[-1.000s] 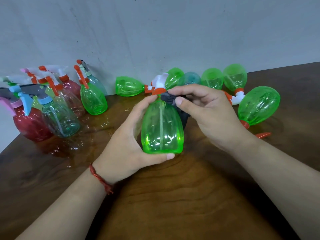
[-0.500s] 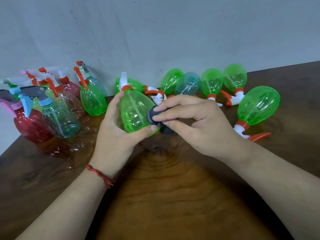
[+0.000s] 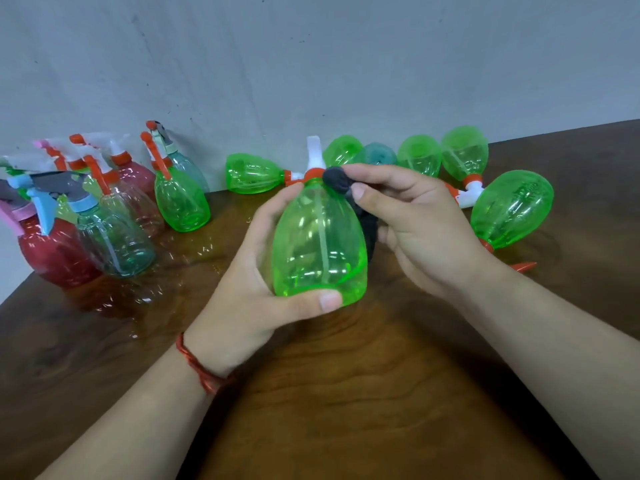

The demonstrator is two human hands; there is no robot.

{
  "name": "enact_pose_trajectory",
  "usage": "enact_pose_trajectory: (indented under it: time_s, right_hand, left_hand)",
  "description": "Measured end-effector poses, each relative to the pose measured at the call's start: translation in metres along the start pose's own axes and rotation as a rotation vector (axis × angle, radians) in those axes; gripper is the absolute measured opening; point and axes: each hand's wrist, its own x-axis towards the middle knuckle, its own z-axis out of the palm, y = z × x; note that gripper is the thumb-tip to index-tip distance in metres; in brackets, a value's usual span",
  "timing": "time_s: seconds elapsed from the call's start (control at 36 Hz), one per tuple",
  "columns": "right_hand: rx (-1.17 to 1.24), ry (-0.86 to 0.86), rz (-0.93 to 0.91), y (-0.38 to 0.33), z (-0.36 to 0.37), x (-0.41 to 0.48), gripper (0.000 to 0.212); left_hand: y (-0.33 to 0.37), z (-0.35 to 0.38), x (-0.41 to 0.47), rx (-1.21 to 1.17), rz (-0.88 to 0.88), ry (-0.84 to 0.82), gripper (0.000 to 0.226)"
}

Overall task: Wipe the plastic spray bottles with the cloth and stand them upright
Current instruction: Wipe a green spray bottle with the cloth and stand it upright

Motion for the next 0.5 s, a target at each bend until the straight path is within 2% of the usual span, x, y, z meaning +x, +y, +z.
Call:
enact_pose_trajectory:
  time_s: [0.06, 0.14, 0.31, 0.5]
  right_hand:
    - [0.096, 0.003, 0.009, 0.0, 0.002, -0.001, 0.026]
    - [0.076, -0.002, -0.013, 0.001, 0.001, -0.001, 0.027]
    - [-0.252, -0.035, -0.175, 0.002, -0.002, 0.0, 0.025]
    - [-0.527, -0.069, -0.359, 0.004, -0.001, -0.001, 0.026]
  left_hand:
    - [0.001, -0.002, 0.0, -0.001, -0.009, -0.059, 0.114]
    - [0.001, -0.007, 0.001, 0.082, -0.011, -0.103, 0.119]
    - [0.001, -0.01, 0.001, 0.38, 0.062, -0.097, 0.121]
    - [-0.001, -0.004, 0.003, 0.484, 0.168, -0.064, 0.118]
